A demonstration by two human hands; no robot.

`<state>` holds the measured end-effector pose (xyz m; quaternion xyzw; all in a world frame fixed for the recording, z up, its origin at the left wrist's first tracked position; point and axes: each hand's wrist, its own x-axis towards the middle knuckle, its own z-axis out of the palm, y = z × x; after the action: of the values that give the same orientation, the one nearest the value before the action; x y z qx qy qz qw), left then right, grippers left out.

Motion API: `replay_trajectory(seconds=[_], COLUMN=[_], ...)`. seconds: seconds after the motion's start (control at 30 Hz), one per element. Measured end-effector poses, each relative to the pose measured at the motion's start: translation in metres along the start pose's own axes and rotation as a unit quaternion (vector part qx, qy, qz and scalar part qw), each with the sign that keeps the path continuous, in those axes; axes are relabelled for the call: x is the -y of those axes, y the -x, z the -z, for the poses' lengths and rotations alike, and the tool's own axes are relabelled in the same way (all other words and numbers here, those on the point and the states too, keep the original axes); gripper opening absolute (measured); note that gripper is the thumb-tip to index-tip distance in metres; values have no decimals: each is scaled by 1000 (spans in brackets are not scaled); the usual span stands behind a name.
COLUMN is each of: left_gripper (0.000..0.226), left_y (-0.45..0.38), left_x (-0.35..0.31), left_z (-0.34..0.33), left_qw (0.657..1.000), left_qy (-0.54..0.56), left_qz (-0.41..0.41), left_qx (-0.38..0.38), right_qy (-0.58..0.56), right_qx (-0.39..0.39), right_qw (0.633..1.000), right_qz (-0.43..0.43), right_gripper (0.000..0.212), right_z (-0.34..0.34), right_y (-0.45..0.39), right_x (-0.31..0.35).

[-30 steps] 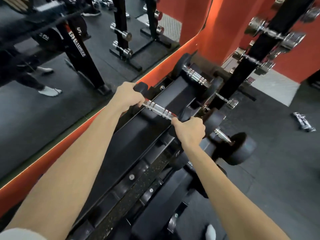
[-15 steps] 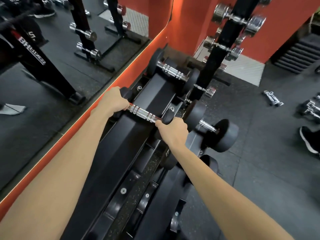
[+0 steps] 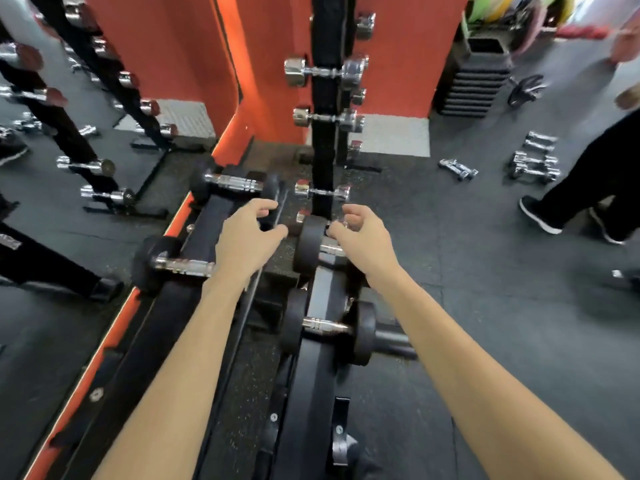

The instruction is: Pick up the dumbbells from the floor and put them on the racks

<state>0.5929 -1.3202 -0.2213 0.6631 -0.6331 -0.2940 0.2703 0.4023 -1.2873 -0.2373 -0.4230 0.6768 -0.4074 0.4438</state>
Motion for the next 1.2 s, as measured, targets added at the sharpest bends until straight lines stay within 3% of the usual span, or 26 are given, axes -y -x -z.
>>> replay_trajectory(seconds=[0.27,0.57,0.8,1.2], left_gripper=[36,33,33,31], left_y=[79,277,442,678], left_x=[-186,-359,-413,-490], left_z=[-155,-346,-442,-583], left_qw=[973,882,797,618], left_qy=[75,91,53,-11], left_qz=[-148,-266,-330,-435], left_qx=[160,377,503,654], right_qy=[-64,-59,-120,-221], right_qx=[-214,-424,-549,-720], right_qw=[975,903,821,634], right_qz=[-15,-37,-97,-175], right_gripper=[44,46,47,47], right_z=[239,449,525,615], right_y=[91,282,430,619], right_x=[-70,-183,-274,-383])
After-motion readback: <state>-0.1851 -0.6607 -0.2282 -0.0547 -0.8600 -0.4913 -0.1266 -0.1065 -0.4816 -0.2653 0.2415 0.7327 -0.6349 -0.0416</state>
